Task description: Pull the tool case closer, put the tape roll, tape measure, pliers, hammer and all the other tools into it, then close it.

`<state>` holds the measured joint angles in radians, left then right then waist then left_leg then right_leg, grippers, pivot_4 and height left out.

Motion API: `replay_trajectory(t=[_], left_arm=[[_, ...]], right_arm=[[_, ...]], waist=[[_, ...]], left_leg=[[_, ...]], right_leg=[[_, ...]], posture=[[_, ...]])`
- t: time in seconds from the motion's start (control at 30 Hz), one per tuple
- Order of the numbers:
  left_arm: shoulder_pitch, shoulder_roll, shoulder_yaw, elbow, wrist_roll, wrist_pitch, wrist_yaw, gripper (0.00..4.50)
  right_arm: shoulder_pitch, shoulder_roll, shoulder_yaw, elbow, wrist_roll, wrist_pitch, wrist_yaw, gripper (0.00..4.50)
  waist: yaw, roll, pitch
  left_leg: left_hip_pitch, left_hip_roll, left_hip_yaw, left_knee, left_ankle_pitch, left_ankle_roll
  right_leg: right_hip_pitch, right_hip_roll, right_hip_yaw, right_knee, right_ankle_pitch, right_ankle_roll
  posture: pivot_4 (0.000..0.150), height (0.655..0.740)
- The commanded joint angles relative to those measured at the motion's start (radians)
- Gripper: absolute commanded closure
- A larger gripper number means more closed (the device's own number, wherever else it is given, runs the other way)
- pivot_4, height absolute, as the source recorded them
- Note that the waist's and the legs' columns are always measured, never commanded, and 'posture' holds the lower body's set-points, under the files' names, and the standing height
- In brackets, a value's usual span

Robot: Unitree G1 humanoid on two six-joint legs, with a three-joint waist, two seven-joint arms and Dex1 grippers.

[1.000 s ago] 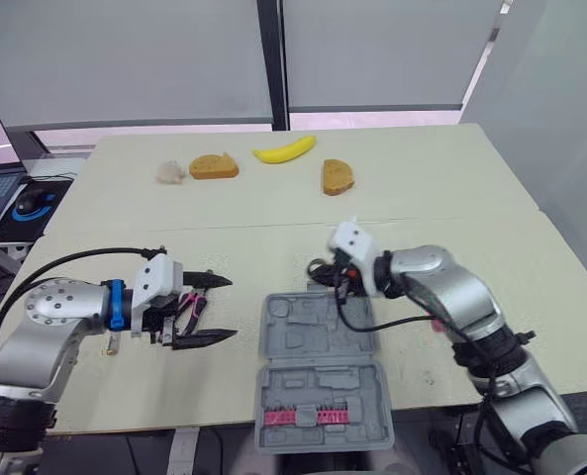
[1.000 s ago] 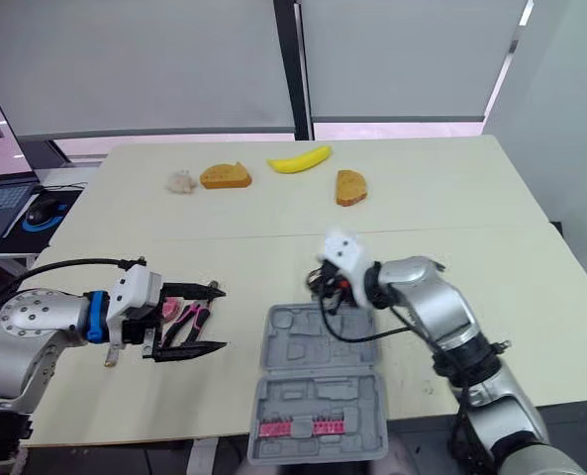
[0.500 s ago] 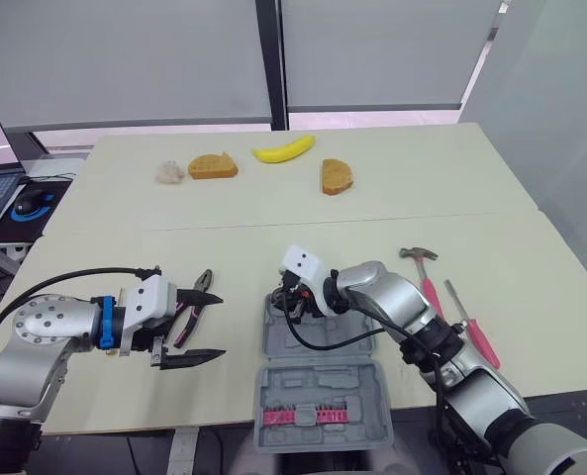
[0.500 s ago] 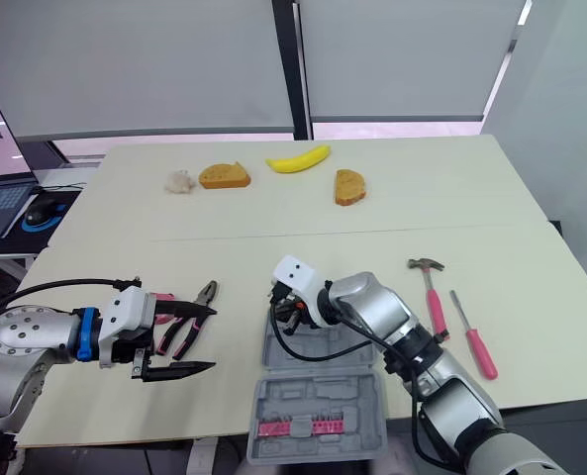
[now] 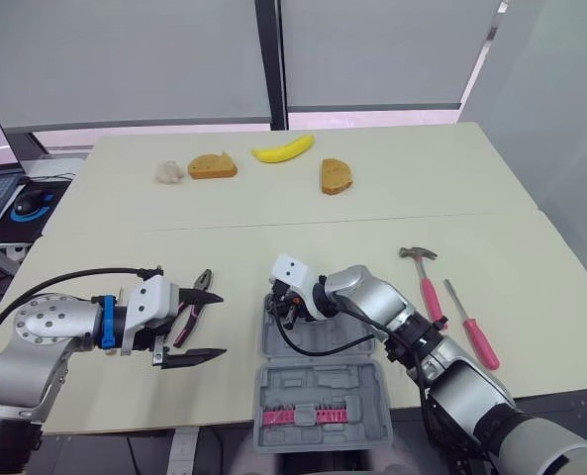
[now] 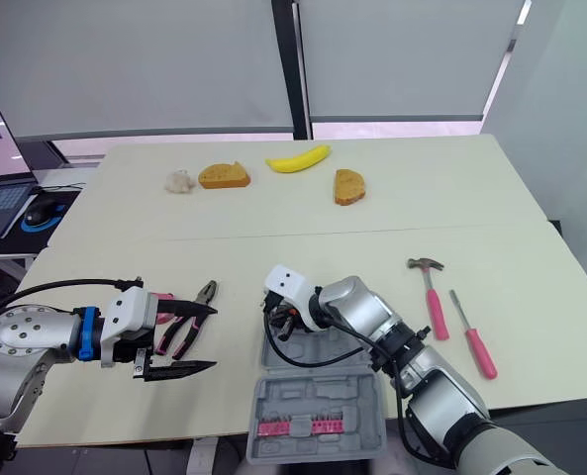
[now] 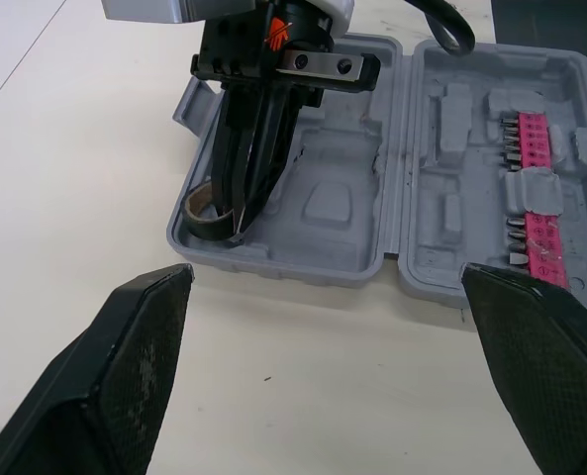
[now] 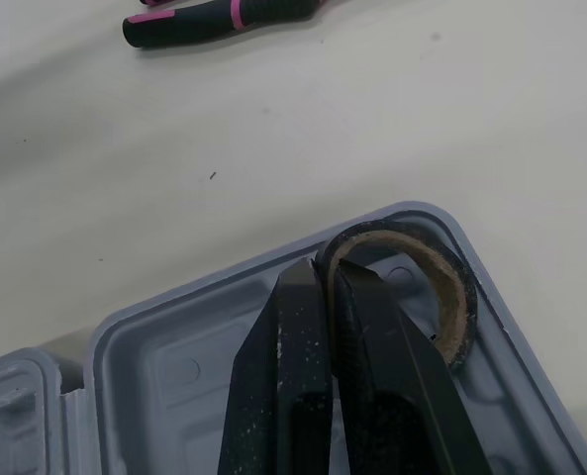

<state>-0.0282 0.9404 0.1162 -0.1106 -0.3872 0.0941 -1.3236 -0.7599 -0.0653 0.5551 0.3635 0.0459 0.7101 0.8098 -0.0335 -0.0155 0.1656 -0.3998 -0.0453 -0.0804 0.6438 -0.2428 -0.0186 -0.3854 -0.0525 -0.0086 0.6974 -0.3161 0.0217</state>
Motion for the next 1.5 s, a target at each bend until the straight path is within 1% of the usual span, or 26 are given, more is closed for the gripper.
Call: replay_trajectory(t=[0.03,0.33,0.53,0.57,0.6,0.77,0.8,0.9,1.03,1.1,1.13,1.2,1.37,1.5], left_arm=[[0.002,0.006,0.017,-0.011,0.004,-0.027,0.000,0.00],[0.014,0.006,0.018,-0.011,0.005,-0.042,0.007,0.00],[0.004,0.001,0.011,-0.012,0.008,-0.042,0.014,0.00],[0.004,0.001,0.011,-0.013,0.008,-0.041,0.015,0.00],[0.004,0.000,0.012,-0.014,0.007,-0.039,0.016,0.00],[0.002,-0.003,0.019,-0.010,-0.001,-0.029,0.026,0.00],[0.002,-0.003,0.020,-0.008,-0.002,-0.029,0.027,0.00],[-0.001,-0.003,0.020,-0.001,-0.002,-0.032,0.028,0.00],[-0.010,-0.006,0.022,0.011,-0.006,-0.030,0.030,0.00],[-0.013,-0.005,0.021,0.015,-0.006,-0.031,0.028,0.00],[-0.015,-0.005,0.021,0.018,-0.005,-0.032,0.027,0.00],[-0.017,-0.005,0.021,0.025,-0.005,-0.035,0.024,0.00],[-0.014,-0.008,0.019,0.034,-0.001,-0.044,0.025,0.00],[-0.013,-0.009,0.018,0.035,0.001,-0.047,0.029,0.00]], right_arm=[[-0.026,0.015,0.000,0.012,-0.012,-0.028,0.016,4.49],[-0.020,0.028,-0.004,0.063,-0.040,-0.060,0.024,4.49],[-0.035,0.037,-0.034,0.049,-0.037,-0.061,0.018,4.49],[-0.037,0.037,-0.041,0.036,-0.032,-0.052,0.020,3.92],[-0.036,0.033,-0.050,0.007,-0.023,-0.035,0.023,3.77],[-0.010,-0.009,-0.064,-0.146,0.016,0.060,0.060,2.64],[-0.003,-0.021,-0.059,-0.167,0.015,0.057,0.065,2.64],[0.023,-0.051,-0.039,-0.197,-0.005,-0.032,0.063,2.64],[0.071,-0.072,-0.007,-0.189,-0.048,-0.173,0.041,2.64],[0.084,-0.070,-0.001,-0.180,-0.061,-0.206,0.033,2.64],[0.088,-0.066,-0.001,-0.177,-0.061,-0.209,0.031,3.00],[0.096,-0.059,0.001,-0.168,-0.068,-0.217,0.022,3.36],[0.110,-0.051,0.005,-0.115,-0.099,-0.301,-0.007,3.36],[0.109,-0.029,0.003,-0.031,-0.135,-0.404,-0.060,3.36]], waist=[[0.000,0.000,0.000],[0.000,0.000,0.000],[0.000,0.000,0.000],[0.000,0.000,0.000],[0.000,0.000,0.000],[0.001,0.000,0.000],[0.001,0.000,0.000],[0.001,0.000,0.000],[0.001,0.000,0.000],[0.001,0.000,0.000],[0.000,0.000,0.000],[0.000,0.000,0.000],[0.001,0.000,0.000],[0.001,0.000,0.000]], left_leg=[[0.000,0.000,0.000,0.000,0.000,0.000],[0.000,0.000,0.000,0.000,0.000,0.000],[0.000,0.000,0.000,0.000,0.000,0.000],[0.000,0.000,0.000,0.000,0.000,0.000],[0.000,0.000,0.000,0.000,0.000,0.000],[0.000,0.000,0.000,0.000,0.000,0.000],[0.000,0.000,0.000,0.000,0.000,0.000],[0.000,0.000,0.000,0.000,0.000,0.000],[0.000,0.000,0.000,0.000,0.000,0.000],[0.000,0.000,0.000,0.000,0.000,0.000],[0.000,0.000,0.001,0.000,0.000,0.000],[0.000,0.001,0.001,0.000,0.000,0.000],[0.000,0.001,0.001,0.000,0.000,0.000],[0.000,0.001,0.001,0.000,0.000,0.000]], right_leg=[[0.000,0.000,0.000,0.000,0.000,0.000],[0.000,0.000,0.000,0.000,0.000,0.000],[0.000,0.000,0.000,0.000,0.000,0.000],[0.000,0.000,0.000,0.000,0.000,0.000],[0.000,0.000,0.000,0.000,0.000,0.000],[0.000,0.000,0.000,0.000,0.000,0.000],[0.000,0.000,0.000,0.000,0.000,0.000],[0.000,0.000,0.000,0.000,0.000,0.000],[0.000,0.000,0.000,0.000,0.000,0.000],[0.000,0.000,0.000,0.000,0.000,0.000],[0.000,0.000,0.000,0.000,0.000,0.000],[0.000,0.001,0.000,0.000,0.000,0.000],[0.000,0.001,0.000,0.000,0.000,0.000],[0.000,0.001,0.000,0.000,0.000,0.000]], posture=[[0.150,0.7400],[0.150,0.7400],[0.150,0.7400],[0.150,0.7400],[0.150,0.7400],[0.150,0.7400],[0.150,0.7400],[0.150,0.7400],[0.150,0.7400],[0.150,0.7400],[0.150,0.7400],[0.150,0.7400],[0.150,0.7400],[0.150,0.7400]])
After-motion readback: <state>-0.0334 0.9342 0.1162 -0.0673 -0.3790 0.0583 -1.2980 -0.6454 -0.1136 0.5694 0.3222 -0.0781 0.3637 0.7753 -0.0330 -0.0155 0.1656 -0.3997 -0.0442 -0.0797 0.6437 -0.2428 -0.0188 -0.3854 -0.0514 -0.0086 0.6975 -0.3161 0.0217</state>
